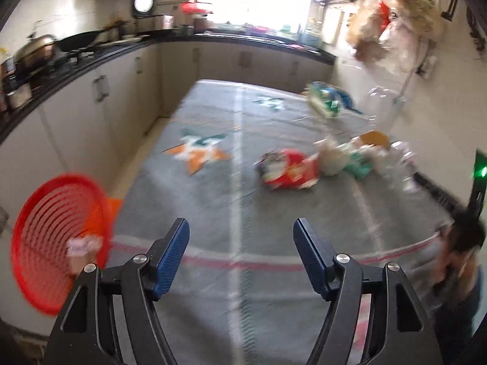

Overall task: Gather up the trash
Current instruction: 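Grasp the clear plastic cup with the right tool while the left tool grasps the red snack bag, then lift the cup and snack bag off the table with both tools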

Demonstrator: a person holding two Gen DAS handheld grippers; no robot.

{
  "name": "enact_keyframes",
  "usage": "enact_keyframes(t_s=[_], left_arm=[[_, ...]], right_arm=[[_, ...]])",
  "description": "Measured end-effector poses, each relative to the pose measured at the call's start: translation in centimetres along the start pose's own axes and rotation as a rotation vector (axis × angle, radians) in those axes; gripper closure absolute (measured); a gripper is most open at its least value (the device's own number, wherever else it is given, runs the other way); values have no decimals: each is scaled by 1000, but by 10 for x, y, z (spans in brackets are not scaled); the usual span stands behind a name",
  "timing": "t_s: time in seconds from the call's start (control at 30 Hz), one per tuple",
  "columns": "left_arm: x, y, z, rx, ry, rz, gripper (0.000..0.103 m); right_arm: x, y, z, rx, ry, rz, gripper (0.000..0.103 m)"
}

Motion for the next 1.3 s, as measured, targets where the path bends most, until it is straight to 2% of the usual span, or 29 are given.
enact_keyframes(t_s=[0.13,0.2,0.3,0.33,0.4,0.43,0.47,0.53,0.57,0.6,0.7,0.8,0.9,1.03,1.17,1.3], left_arm=[[41,-7,37,-40,69,-33,29],[73,-4,49,-87,132,-26,29],[124,6,54,-168,244,-60,29],[139,9,54,-215,276,-117,29],[149,14,53,-277,274,-163,29],[148,13,57,-281,243,-165,30],[150,8,61,-277,231,-208,30],[156,2,63,-304,244,-280,53],[160,-3,63,-306,262,-290,72],[162,-9,61,-303,271,-299,78],[152,-26,57,-273,246,-323,89],[126,-43,51,-213,161,-312,96],[98,-56,41,-139,63,-256,96],[60,-73,23,-25,-79,-144,96],[44,-83,16,32,-141,-93,96],[42,-85,15,53,-144,-72,96]], right_arm=[[0,19,-3,-38,4,63,97],[-2,24,-5,-63,0,74,97],[-2,26,-8,-65,2,93,97],[-1,26,-9,-62,5,99,97],[1,27,-9,-64,12,108,97],[1,28,-10,-67,14,109,97],[2,29,-11,-71,16,108,97],[4,30,-12,-72,24,119,97],[4,30,-12,-70,27,123,97],[3,31,-13,-69,29,129,97],[1,33,-15,-75,26,132,97],[-1,33,-16,-76,26,138,97],[-1,37,-17,-92,21,133,97],[0,45,-21,-137,16,108,97],[0,50,-24,-172,2,79,97],[-3,48,-23,-179,-19,56,97]])
Point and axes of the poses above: each gripper's, at about its wrist camera, not at the fingertips, and x roughly the way its jaws point, y to its left, z to its top, the point moved 3 cm from there along x, roughly the way its jaws point, and after that the axes turned 6 degrees about x, right-handed, at the moved point
